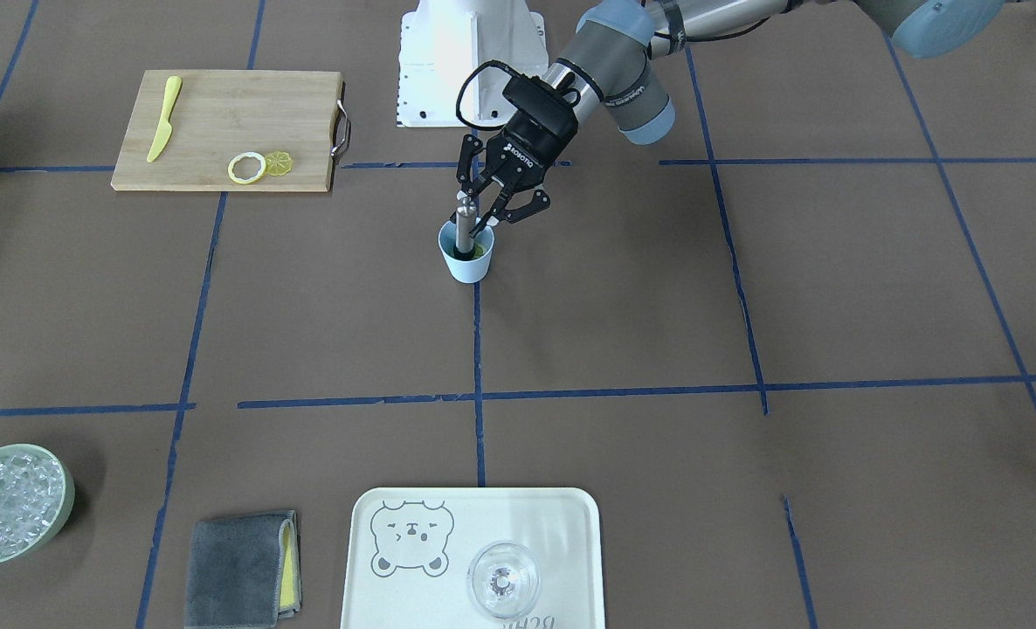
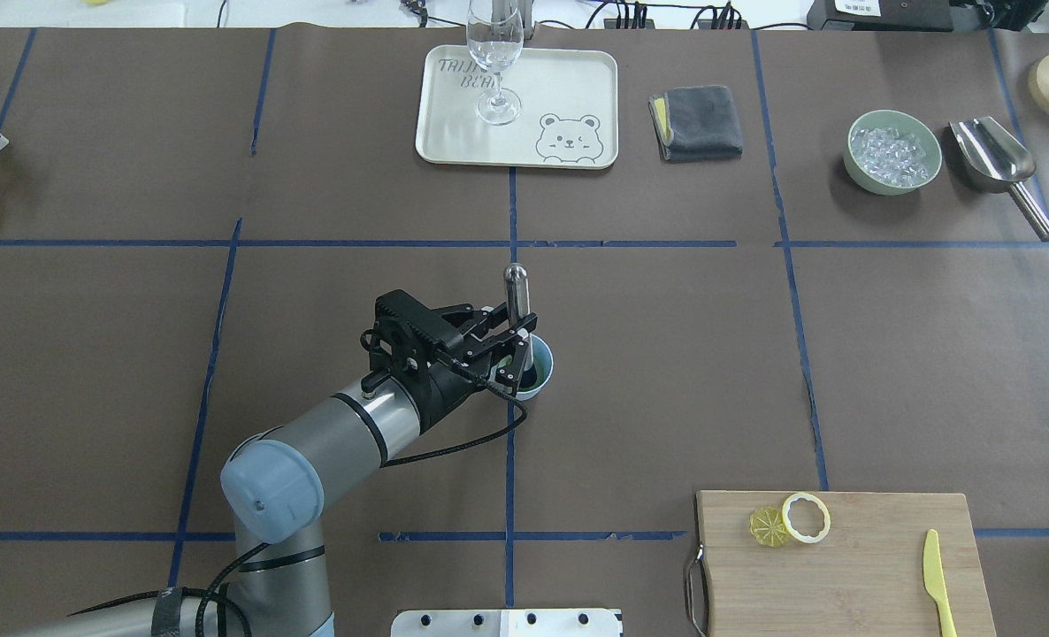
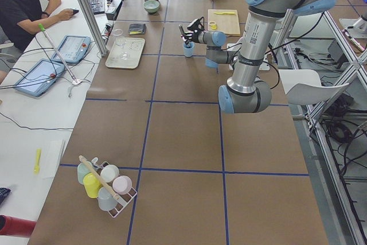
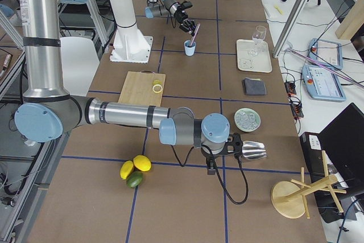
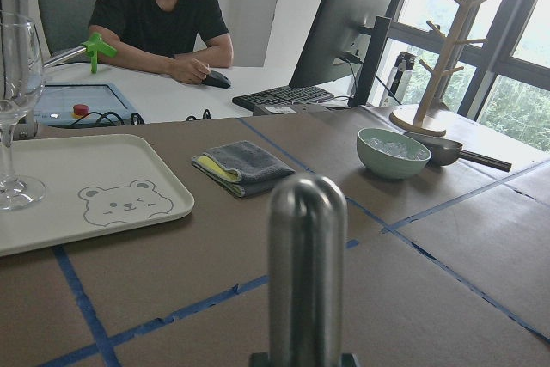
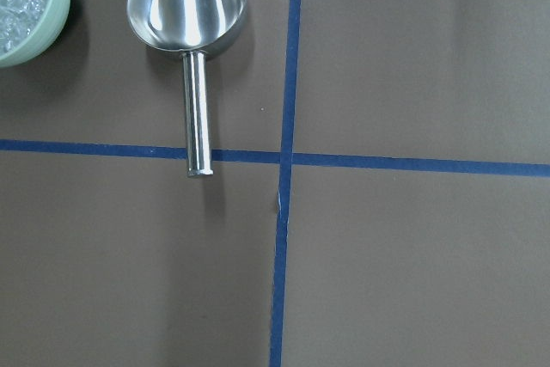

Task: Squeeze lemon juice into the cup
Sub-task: 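Press the muddler down into the cup onto the lemon slice with the left gripper, then lift the muddler out of the cup and carry it back with the left gripper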

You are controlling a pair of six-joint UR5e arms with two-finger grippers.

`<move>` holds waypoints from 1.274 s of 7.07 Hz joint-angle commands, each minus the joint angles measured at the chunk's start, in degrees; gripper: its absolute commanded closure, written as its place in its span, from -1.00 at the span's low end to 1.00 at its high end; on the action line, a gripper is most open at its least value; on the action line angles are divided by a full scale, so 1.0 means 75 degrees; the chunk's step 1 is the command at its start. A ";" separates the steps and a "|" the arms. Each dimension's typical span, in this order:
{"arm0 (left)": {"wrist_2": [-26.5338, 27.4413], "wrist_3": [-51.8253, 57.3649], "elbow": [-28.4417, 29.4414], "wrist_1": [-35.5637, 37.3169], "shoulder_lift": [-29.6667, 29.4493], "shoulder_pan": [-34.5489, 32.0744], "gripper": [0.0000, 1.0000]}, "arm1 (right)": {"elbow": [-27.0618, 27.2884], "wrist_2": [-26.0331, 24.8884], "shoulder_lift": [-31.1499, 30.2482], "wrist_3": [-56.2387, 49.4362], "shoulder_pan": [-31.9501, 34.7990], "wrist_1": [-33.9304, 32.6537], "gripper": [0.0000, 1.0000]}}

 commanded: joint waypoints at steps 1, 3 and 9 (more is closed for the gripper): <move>-0.0007 0.0423 -0.0478 -0.0017 0.0034 -0.0060 1.00 | 0.0096 0.0009 -0.0020 0.0009 0.0016 0.0000 -1.00; -0.0088 0.0778 -0.1111 -0.0006 0.0058 -0.0468 1.00 | 0.0132 0.0009 -0.0020 0.0009 0.0016 0.0000 -1.00; -0.2230 -0.1206 -0.1733 0.1649 0.1007 -0.1923 1.00 | 0.0249 0.0021 -0.0090 0.0009 0.0016 0.0000 -1.00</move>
